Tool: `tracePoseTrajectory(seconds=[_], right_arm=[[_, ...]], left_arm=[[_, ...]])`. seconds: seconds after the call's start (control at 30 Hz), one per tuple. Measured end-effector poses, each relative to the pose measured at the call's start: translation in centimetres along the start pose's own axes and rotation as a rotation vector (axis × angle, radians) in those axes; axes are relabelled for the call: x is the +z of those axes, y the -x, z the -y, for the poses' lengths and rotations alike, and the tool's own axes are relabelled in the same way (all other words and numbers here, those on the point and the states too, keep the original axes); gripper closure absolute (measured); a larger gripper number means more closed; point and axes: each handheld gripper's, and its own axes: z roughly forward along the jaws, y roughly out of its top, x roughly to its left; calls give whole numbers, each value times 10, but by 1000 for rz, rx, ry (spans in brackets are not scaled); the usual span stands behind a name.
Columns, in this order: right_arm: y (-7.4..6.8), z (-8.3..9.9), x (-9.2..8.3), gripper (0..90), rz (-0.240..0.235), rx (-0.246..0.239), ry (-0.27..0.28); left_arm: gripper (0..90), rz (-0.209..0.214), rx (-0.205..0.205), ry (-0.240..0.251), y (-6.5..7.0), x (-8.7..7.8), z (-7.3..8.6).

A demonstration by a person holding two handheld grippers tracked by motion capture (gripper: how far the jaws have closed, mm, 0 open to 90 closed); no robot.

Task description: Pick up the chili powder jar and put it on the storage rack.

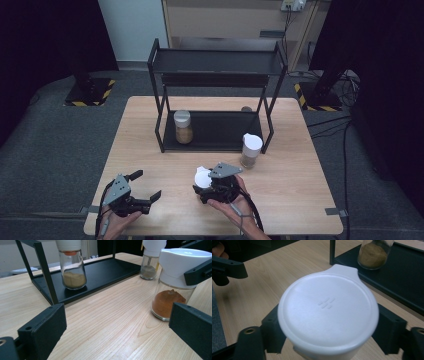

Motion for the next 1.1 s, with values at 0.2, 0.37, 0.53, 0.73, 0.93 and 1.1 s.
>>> tracePoseTrajectory(seconds=[0.2, 0.37, 0.53, 0.73, 0.93, 1.1], right_arm=[[-7, 0, -1, 308, 26, -28, 3], [-9, -3, -1, 310, 30, -39, -7], [-7, -6, -1, 310, 18, -56, -20], [-4, -10, -3, 310, 3, -84, -30], [3, -17, -7, 311, -14, -93, -28], [12, -25, -11, 310, -37, -99, -24]], left_arm=[[3, 0, 2, 0, 0, 0, 0], [3, 0, 2, 0, 0, 0, 0], [4, 1, 2, 1, 0, 0, 0], [5, 2, 3, 0, 0, 0, 0], [5, 1, 2, 1, 0, 0, 0], [5, 1, 0, -1, 0, 0, 0]])
